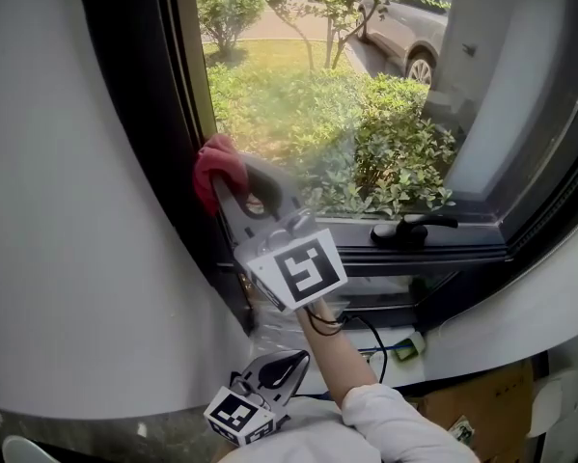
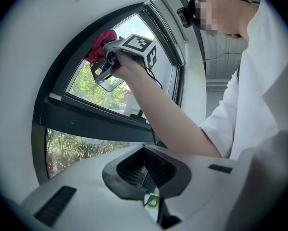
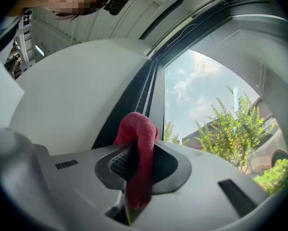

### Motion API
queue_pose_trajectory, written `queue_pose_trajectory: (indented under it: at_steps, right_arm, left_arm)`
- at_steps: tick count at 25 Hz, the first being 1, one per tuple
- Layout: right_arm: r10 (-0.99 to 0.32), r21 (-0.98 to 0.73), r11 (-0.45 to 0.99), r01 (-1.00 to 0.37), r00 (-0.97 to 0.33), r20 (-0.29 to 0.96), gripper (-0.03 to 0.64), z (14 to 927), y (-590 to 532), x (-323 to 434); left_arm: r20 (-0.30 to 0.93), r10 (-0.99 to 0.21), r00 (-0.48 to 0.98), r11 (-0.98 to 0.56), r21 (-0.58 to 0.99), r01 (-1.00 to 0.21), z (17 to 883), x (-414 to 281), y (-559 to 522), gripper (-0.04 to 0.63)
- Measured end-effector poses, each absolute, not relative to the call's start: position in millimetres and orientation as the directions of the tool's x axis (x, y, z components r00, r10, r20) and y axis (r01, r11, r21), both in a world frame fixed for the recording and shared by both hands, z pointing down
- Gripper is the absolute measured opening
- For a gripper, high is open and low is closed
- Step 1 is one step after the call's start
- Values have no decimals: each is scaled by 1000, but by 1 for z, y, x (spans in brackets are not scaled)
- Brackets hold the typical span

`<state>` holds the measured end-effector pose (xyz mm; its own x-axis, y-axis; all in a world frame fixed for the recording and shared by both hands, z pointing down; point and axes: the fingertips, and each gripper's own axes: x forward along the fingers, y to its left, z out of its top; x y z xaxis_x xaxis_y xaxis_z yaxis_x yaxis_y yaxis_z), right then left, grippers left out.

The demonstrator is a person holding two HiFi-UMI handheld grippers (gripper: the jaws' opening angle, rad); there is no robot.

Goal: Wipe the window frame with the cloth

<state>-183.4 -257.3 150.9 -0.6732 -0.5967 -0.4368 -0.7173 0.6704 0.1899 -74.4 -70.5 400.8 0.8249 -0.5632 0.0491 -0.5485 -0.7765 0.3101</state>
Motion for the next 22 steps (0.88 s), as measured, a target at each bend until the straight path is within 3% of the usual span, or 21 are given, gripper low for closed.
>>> queue_pose_trajectory:
  at_steps: [22]
  right_arm:
    - [-615,174,672,-720,-673,-410,69,171,-258,-184]
  left_arm:
    - [44,-554,831,-781,316,-538,400,-76,-67,10]
